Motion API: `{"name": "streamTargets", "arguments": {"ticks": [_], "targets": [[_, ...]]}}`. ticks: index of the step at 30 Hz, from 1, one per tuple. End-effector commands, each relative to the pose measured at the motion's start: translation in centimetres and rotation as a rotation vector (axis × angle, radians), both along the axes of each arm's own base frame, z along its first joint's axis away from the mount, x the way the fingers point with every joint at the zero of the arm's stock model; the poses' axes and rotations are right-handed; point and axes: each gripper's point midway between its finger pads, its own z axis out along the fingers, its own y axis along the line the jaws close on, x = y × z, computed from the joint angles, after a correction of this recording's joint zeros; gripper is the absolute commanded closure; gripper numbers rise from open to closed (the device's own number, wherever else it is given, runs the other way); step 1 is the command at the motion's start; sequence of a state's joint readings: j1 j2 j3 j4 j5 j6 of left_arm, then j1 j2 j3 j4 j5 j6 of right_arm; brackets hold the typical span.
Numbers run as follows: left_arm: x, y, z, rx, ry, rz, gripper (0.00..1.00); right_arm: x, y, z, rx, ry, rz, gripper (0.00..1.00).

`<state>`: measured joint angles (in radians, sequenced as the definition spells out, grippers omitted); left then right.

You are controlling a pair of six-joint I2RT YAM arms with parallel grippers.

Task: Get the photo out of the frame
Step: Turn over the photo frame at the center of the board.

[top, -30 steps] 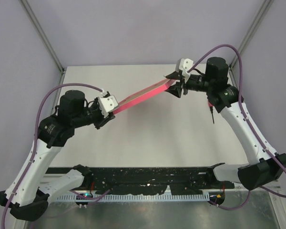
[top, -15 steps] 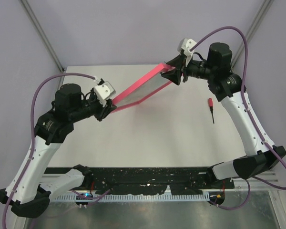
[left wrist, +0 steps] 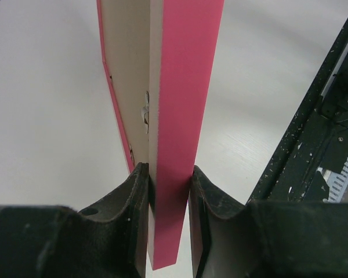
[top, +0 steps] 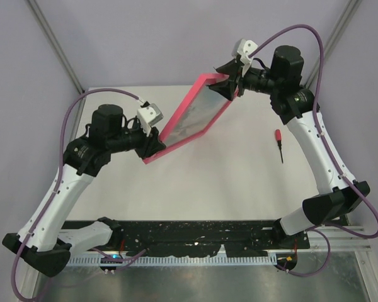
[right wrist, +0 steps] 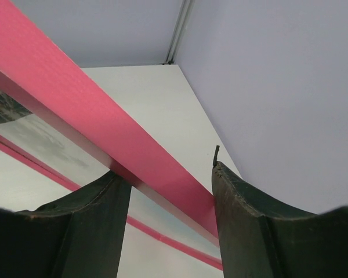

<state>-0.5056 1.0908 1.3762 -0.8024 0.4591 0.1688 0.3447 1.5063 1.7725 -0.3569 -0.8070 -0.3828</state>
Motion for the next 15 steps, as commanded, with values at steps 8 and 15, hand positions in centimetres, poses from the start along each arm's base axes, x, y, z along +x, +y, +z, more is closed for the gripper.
{"name": "streamTargets", "arguments": {"ticks": [8, 15], "targets": [[4.8, -3.7, 0.8, -0.138, -0.119, 0.027, 1.00, -9.7, 3.8, -8.4, -0.024, 0.821, 0.196, 0.92], [4.3, -4.4, 1.2, -0.160, -0.104, -0.021, 1.00, -9.9, 3.6, -8.7, -0.027, 0.822, 0.194, 0.92]]}}
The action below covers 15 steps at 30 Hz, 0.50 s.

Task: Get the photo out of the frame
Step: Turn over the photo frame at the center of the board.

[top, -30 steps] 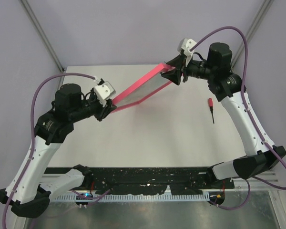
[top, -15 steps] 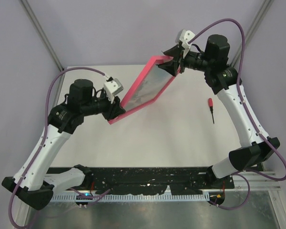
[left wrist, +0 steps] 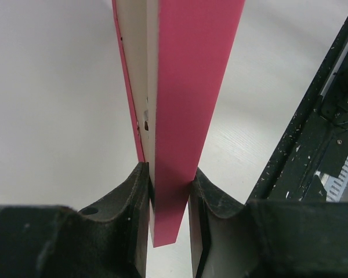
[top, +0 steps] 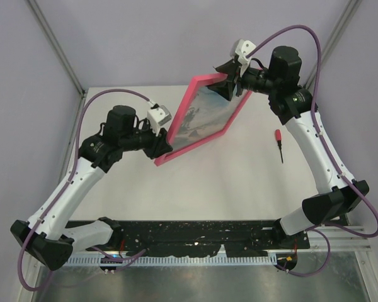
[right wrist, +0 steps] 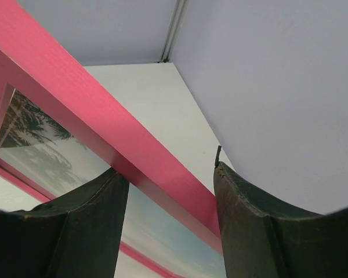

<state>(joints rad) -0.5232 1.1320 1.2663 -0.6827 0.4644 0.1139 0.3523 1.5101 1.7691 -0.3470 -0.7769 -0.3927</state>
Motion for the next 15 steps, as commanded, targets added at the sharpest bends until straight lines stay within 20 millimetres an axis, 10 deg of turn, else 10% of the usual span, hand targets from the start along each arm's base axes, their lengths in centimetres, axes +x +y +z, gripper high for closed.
{"name": "streamTargets", "arguments": {"ticks": [1, 15], "targets": [[2.9, -2.9, 4.8, -0.152, -0.173, -0.028, 1.00, -10.4, 3.6, -8.5, -0.014, 0.832, 0.213, 0.92], [1.8, -3.3, 6.7, -0.194, -0.215, -0.090, 0.95, -10.8, 3.3, -8.2, -0.018, 0.791, 0.217, 0.92]]}}
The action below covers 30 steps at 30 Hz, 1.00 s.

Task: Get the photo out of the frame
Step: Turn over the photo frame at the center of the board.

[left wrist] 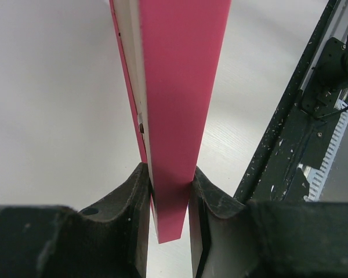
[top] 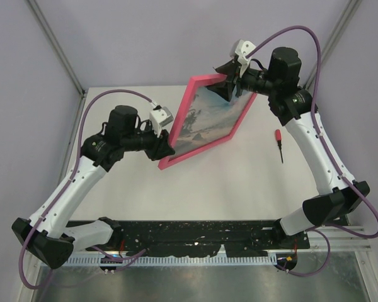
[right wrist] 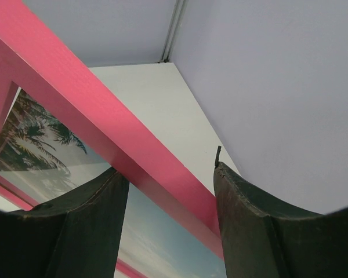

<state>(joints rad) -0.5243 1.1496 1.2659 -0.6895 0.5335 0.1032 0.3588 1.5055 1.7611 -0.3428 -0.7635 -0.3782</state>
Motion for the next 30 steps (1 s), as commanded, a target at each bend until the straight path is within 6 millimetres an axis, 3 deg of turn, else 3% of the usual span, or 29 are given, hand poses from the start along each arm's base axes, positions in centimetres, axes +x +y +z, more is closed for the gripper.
{"name": "streamTargets", "arguments": {"ticks": [1, 14, 24, 27, 30], "targets": [[2.7, -2.5, 7.1, -0.180, -0.258, -0.026, 0.93, -10.8, 3.2, -8.2, -0.020, 0.780, 0.226, 0.92], [3.0, -3.3, 7.4, -0.210, -0.232, -0.041, 0.75, -11.3, 3.0, -7.8, -0.020, 0.753, 0.235, 0.92], [3.1, -4.2, 8.0, -0.236, -0.207, -0.073, 0.50, -11.3, 2.9, -8.3, -0.026, 0.753, 0.234, 0.92], [3.1, -4.4, 7.9, -0.239, -0.195, -0.077, 0.56, -11.4, 2.9, -8.2, -0.026, 0.751, 0.234, 0.92], [3.3, -4.4, 7.8, -0.242, -0.189, -0.077, 0.85, -11.5, 2.8, -8.1, -0.025, 0.747, 0.233, 0.92]]}}
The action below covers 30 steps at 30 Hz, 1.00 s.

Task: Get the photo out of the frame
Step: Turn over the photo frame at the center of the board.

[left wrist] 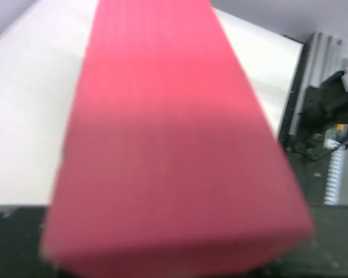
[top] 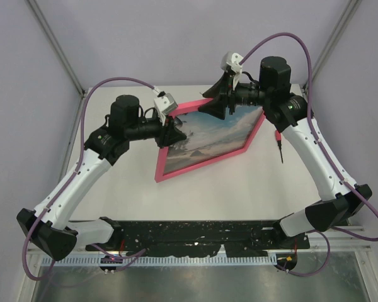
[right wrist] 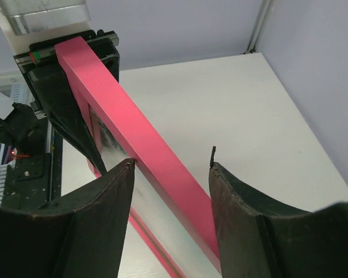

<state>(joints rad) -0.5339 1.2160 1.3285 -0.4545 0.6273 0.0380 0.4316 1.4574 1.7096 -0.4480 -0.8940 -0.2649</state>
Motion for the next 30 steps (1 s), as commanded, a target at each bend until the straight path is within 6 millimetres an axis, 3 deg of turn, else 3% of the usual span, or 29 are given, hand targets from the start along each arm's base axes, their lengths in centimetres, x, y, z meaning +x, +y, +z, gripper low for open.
{"name": "streamTargets", "arguments": {"ticks": [1, 4, 11, 13, 15, 17, 25, 30], "targets": [[0.9, -0.9, 2.6, -0.068, -0.063, -0.007, 0.89, -5.1, 0.0, -5.9, -0.081, 0.523, 0.055, 0.92], [1.0, -0.8, 2.4, -0.063, -0.063, 0.002, 1.00, -5.2, -0.1, -5.9, -0.083, 0.516, 0.053, 0.92], [1.3, -0.2, 1.3, -0.043, -0.060, 0.039, 1.00, -5.4, -0.3, -6.1, -0.124, 0.531, 0.069, 0.92], [1.5, 0.0, 0.9, -0.037, -0.060, 0.047, 1.00, -5.2, -0.4, -6.0, -0.145, 0.516, 0.068, 0.80], [1.8, 0.2, 0.4, -0.035, -0.045, 0.058, 1.00, -5.1, -0.8, -5.8, -0.156, 0.469, 0.047, 0.56], [2.3, 0.5, 0.2, -0.037, -0.034, 0.072, 1.00, -5.2, -1.2, -5.4, -0.157, 0.416, 0.024, 0.44], [4.1, 1.8, -1.1, -0.081, 0.071, 0.123, 1.00, -4.1, -4.1, -4.8, -0.175, 0.254, -0.141, 0.24], [5.4, 2.5, -2.6, -0.098, 0.144, 0.149, 1.00, -2.5, -7.3, -2.8, -0.120, 0.127, -0.293, 0.16]]}}
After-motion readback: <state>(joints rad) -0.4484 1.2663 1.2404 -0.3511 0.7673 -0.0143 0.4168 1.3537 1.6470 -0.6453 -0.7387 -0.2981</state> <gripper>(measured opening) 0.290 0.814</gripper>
